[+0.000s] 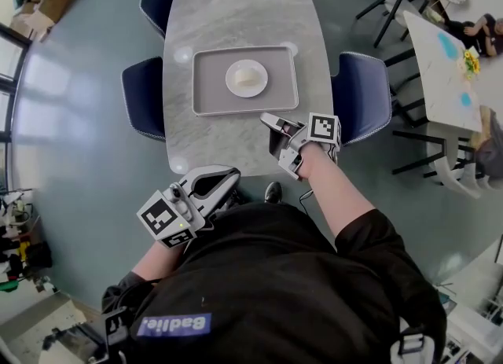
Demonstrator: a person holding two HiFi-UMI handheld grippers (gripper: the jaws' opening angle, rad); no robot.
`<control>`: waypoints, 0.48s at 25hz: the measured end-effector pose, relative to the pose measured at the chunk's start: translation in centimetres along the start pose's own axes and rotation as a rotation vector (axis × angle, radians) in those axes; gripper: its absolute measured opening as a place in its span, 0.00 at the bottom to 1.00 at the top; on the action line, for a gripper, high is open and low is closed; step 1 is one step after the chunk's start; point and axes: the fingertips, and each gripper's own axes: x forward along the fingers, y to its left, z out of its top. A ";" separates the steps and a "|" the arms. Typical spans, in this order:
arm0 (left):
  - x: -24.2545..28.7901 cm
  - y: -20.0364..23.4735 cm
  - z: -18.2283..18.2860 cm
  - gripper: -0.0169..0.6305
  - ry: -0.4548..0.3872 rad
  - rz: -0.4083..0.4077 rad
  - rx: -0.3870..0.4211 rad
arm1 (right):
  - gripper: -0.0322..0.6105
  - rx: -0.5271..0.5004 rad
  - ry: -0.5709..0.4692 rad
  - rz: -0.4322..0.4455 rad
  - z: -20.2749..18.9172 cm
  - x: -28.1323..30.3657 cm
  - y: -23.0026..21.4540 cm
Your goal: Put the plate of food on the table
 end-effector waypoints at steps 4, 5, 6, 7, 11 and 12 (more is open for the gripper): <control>0.1 -0.3 0.3 0.04 -0.001 -0.008 0.009 | 0.08 -0.059 -0.013 0.059 -0.6 -1.3 2.2; 0.1 -0.4 0.2 0.04 -0.001 -0.008 0.010 | 0.07 -0.079 -0.013 0.081 -0.9 -1.8 2.9; 0.1 -0.5 0.2 0.04 -0.002 -0.009 0.010 | 0.07 -0.099 -0.013 0.109 -1.3 -2.2 3.6; 0.1 -0.6 0.1 0.04 -0.002 -0.009 0.009 | 0.07 -0.121 -0.013 0.138 -1.8 -2.5 4.4; 0.3 -0.4 0.4 0.04 -0.008 -0.005 0.002 | 0.07 -0.224 0.003 0.208 -3.2 -3.5 6.8; 0.4 -0.2 0.5 0.04 -0.009 -0.003 0.000 | 0.07 -0.245 0.010 0.217 -3.4 -3.6 7.3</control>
